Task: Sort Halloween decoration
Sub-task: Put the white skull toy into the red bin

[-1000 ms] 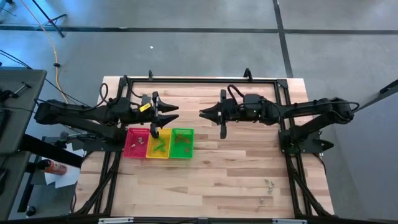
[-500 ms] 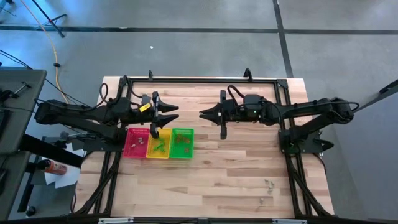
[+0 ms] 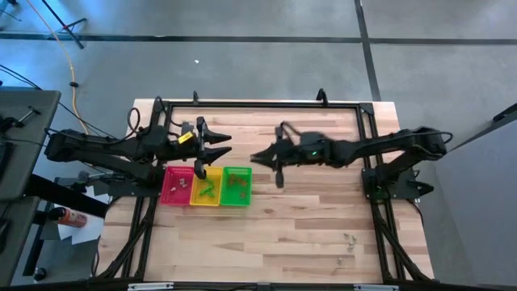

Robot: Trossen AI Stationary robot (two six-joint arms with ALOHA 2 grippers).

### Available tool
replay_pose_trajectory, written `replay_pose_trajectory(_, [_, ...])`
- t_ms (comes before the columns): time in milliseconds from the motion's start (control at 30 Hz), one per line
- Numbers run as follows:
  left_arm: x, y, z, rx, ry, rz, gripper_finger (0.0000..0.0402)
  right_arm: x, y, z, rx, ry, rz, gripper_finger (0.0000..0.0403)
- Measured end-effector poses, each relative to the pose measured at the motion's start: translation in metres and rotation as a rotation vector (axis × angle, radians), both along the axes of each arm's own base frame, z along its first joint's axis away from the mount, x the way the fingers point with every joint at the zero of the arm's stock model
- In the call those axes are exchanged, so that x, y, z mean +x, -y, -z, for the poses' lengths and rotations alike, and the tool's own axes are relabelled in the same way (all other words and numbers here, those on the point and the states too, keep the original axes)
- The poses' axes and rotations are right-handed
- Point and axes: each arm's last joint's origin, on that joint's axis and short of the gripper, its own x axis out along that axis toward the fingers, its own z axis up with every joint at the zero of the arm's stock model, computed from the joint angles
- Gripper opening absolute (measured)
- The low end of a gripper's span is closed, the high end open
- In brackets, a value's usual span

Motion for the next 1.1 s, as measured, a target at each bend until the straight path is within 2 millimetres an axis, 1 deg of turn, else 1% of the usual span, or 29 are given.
replay_pose_trajectory(200, [-0.005,0.0,-0.014,0.034,0.131,-0.011,0.0159,0.036,-0.009,0.048,0.008,-0.045,-0.021,0.0023])
replay_pose_trajectory(300, [-0.01,-0.001,-0.022,0.034,0.209,-0.013,0.0159,0.059,-0.01,0.068,0.046,-0.082,-0.016,0.0023])
replay_pose_trajectory(367, [-0.012,-0.001,-0.026,0.032,0.241,-0.014,0.0159,0.076,-0.01,0.077,0.044,-0.094,-0.017,0.0023])
replay_pose_trajectory(433, [-0.014,-0.001,-0.029,0.031,0.269,-0.015,0.0159,0.095,-0.012,0.084,0.039,-0.092,-0.033,0.0023])
replay_pose_trajectory(600, [-0.017,-0.001,-0.032,0.008,0.31,-0.009,0.0159,0.144,-0.008,0.096,0.052,-0.069,-0.081,0.0023])
replay_pose_trajectory(767, [-0.019,-0.001,-0.035,-0.073,0.348,0.016,0.0159,0.189,-0.002,0.103,0.057,-0.02,-0.079,0.0023])
replay_pose_trajectory(867, [-0.019,-0.001,-0.036,-0.101,0.358,0.025,0.0159,0.213,0.001,0.106,0.086,-0.011,-0.105,0.0023])
replay_pose_trajectory(967, [-0.019,-0.001,-0.035,-0.108,0.357,0.027,0.0159,0.232,0.0,0.113,0.108,-0.047,-0.124,0.0023])
replay_pose_trajectory(1100, [-0.019,-0.001,-0.035,-0.108,0.358,0.027,0.0159,0.25,0.0,0.125,0.109,-0.077,-0.132,0.0023])
